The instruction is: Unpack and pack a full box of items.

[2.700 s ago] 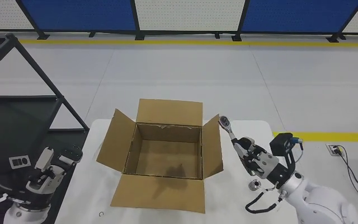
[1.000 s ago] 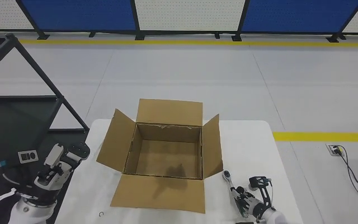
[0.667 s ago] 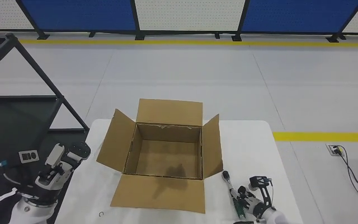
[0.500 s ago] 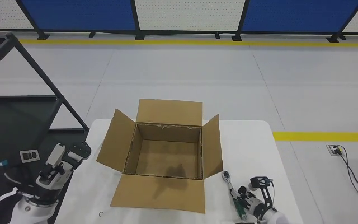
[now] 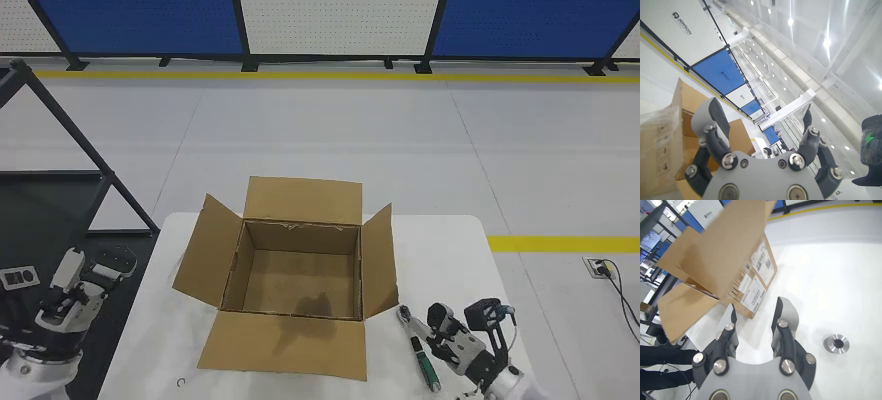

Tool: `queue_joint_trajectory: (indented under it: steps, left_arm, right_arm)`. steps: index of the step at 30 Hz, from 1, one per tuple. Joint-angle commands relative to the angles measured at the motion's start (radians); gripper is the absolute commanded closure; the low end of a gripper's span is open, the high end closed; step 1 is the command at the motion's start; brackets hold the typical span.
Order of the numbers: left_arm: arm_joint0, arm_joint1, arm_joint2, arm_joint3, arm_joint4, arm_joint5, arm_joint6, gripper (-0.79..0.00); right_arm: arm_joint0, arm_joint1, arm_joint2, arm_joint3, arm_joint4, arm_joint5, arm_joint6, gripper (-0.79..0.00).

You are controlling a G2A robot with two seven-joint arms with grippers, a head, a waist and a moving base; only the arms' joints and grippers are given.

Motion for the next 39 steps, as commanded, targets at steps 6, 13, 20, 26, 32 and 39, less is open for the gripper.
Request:
queue_joint_trajectory:
  steps: [6, 13, 20, 26, 32, 39]
  left_arm:
    - [0.023, 0.006, -0.109, 0.072, -0.003, -0.031, -0.005, -0.785]
    - [0.061, 0.011, -0.162, 0.096, -0.062, -0.038, -0.073, -0.785]
    - [0.061, 0.011, -0.162, 0.096, -0.062, -0.038, -0.073, -0.785]
    - [0.056, 0.014, -0.123, 0.080, 0.014, -0.010, -0.089, -0.785]
    - [0.034, 0.022, -0.087, 0.085, 0.136, -0.015, -0.128, -0.785]
    - [0.026, 0.030, -0.058, 0.100, 0.245, -0.042, -0.158, -0.785]
  right_arm:
    - [0.130, 0.006, -0.019, -0.005, 0.130, -0.062, 0.007, -0.785]
    - [0.155, 0.008, -0.023, 0.006, 0.146, -0.062, 0.027, -0.785]
    - [0.176, 0.008, -0.052, 0.009, 0.138, -0.023, 0.051, -0.785]
    - [0.297, 0.009, -0.129, 0.051, 0.159, 0.130, 0.181, -0.785]
    - [0.384, 0.009, -0.177, 0.086, 0.163, 0.202, 0.229, -0.736]
    - [0.435, 0.011, -0.220, 0.118, 0.123, 0.269, 0.282, -0.317]
